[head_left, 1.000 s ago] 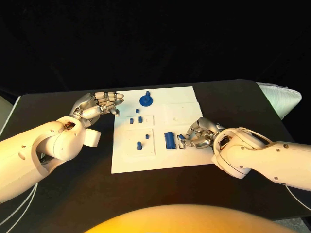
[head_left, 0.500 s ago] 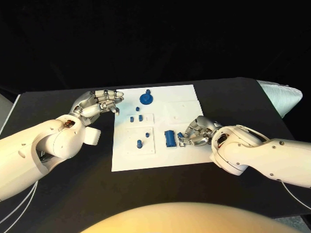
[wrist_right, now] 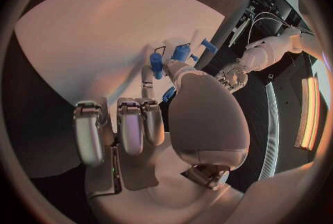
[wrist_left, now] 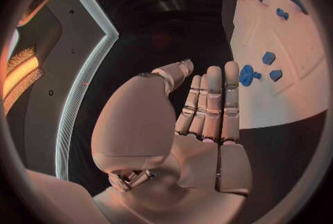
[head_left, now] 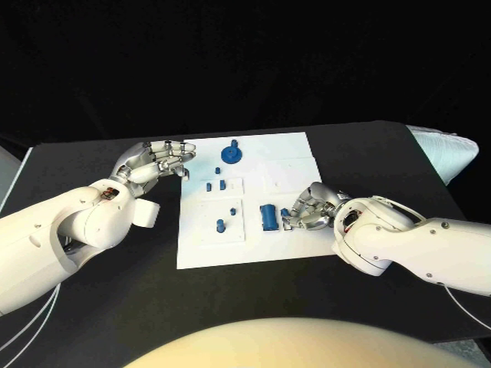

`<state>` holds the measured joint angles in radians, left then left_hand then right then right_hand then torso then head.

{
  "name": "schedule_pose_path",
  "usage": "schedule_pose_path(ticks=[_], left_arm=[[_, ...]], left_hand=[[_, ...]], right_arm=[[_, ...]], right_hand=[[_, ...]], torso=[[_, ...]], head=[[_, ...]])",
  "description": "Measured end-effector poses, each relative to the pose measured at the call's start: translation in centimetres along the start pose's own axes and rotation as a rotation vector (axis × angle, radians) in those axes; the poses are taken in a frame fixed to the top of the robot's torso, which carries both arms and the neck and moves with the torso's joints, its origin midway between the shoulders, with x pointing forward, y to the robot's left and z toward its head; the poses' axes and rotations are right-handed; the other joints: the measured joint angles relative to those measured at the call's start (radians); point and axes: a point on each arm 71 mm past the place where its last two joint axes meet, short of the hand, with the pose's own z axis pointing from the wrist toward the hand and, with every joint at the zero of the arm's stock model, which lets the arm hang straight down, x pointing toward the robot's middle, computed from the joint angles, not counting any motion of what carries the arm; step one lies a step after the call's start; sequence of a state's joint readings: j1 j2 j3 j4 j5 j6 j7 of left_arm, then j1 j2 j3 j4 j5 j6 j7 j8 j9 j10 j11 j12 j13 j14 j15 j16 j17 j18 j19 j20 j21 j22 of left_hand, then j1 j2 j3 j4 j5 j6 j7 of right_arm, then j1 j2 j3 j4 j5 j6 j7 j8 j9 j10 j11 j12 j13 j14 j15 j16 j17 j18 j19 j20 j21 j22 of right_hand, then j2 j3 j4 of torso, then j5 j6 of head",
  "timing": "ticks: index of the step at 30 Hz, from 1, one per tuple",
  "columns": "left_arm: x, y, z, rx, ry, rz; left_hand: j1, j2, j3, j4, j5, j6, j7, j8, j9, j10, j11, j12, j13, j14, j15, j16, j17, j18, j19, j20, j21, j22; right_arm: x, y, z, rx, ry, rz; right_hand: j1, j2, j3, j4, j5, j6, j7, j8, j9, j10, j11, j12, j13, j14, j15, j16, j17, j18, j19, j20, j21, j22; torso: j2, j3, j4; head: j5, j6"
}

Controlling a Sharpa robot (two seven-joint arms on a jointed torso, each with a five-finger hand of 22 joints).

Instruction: Assemble the parts on the task board

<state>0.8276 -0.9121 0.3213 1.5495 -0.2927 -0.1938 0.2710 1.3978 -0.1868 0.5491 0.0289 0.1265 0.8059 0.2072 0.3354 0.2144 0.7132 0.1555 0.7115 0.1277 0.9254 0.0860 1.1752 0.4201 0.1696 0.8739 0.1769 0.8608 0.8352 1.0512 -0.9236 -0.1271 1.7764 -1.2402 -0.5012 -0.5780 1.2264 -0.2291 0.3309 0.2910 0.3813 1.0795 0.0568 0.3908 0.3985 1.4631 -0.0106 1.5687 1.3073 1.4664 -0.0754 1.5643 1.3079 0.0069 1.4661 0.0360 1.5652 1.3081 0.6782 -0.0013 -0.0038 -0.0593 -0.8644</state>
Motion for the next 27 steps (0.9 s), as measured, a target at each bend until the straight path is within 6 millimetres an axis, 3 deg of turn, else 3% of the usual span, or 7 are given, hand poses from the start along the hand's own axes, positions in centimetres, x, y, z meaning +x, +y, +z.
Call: schedule_pose_path(ticks=[6,10,13,17,27], left_arm=[[-0.03,-0.01,-0.03,-0.001,0.000,0.000],[-0.05,-0.01,-0.04,-0.001,0.000,0.001],[-0.05,-0.01,-0.04,-0.002,0.000,0.001],[-0.05,0.01,-0.02,-0.002,-0.001,0.001],[-0.07,0.02,-0.02,-0.002,-0.001,0.001]], left_hand=[[0.000,0.000,-0.003,0.003,0.000,0.000,0.000,0.000,0.000,0.000,0.000,0.000,-0.001,0.000,0.000,0.000,0.000,0.000,0.000,0.000,0.000,0.000],[0.000,0.000,-0.003,0.003,0.000,0.000,0.000,0.000,0.000,0.000,0.000,0.000,-0.001,0.000,0.000,0.000,0.000,0.000,0.000,0.000,0.000,0.000],[0.000,0.000,-0.003,0.003,0.000,0.000,0.000,0.000,0.000,0.000,0.000,0.000,-0.001,0.000,0.000,0.000,0.000,0.000,0.000,0.000,0.000,0.000],[0.000,0.000,-0.003,0.003,0.000,0.000,0.000,0.000,-0.001,-0.003,0.003,0.000,-0.001,0.000,0.000,0.000,0.000,0.000,0.000,0.000,0.000,0.000],[0.000,0.000,-0.003,0.003,0.000,0.000,0.000,0.000,-0.001,-0.004,0.004,0.000,-0.001,0.000,0.000,0.000,0.000,0.000,0.000,0.000,0.000,0.000]], right_arm=[[0.02,0.00,0.01,0.000,0.000,-0.003],[0.04,0.01,0.02,-0.001,-0.001,-0.005],[0.04,0.03,0.02,-0.002,-0.002,-0.006],[0.04,0.07,0.03,-0.003,-0.004,-0.006],[0.03,0.14,-0.03,-0.008,-0.007,-0.007]], right_hand=[[-0.025,0.003,-0.017,0.000,-0.004,0.000,0.000,0.000,0.000,0.000,0.000,0.000,0.000,0.000,0.000,0.000,0.000,0.000,0.000,0.000,0.000,0.000],[-0.076,0.016,-0.061,0.001,-0.012,0.000,0.000,0.000,0.000,0.000,0.000,0.000,0.001,0.000,0.000,0.000,0.000,0.000,0.000,0.000,0.000,0.000],[-0.106,0.018,-0.092,0.001,0.039,0.000,0.000,0.003,0.000,0.000,0.000,0.000,0.001,0.000,0.000,0.000,0.000,0.000,0.000,0.000,0.000,0.000],[-0.139,0.031,-0.122,0.003,0.045,0.000,0.000,0.004,0.001,0.000,0.000,0.000,0.001,0.000,0.000,0.000,0.000,0.000,0.000,0.000,0.000,0.000],[-0.146,0.038,-0.134,0.002,0.040,0.000,0.000,0.004,0.002,0.000,0.000,0.000,0.001,0.000,0.000,0.000,0.000,0.000,0.000,0.000,0.000,0.000]], torso=[[0.000,-0.0001,0.0003],[-0.001,-0.0008,0.0005],[0.000,-0.0008,0.0005],[0.000,-0.0009,0.0004],[0.000,-0.0004,0.0001]], head=[[0.000,0.000],[0.000,0.000],[-0.001,0.001],[-0.002,0.001],[-0.003,-0.001]])
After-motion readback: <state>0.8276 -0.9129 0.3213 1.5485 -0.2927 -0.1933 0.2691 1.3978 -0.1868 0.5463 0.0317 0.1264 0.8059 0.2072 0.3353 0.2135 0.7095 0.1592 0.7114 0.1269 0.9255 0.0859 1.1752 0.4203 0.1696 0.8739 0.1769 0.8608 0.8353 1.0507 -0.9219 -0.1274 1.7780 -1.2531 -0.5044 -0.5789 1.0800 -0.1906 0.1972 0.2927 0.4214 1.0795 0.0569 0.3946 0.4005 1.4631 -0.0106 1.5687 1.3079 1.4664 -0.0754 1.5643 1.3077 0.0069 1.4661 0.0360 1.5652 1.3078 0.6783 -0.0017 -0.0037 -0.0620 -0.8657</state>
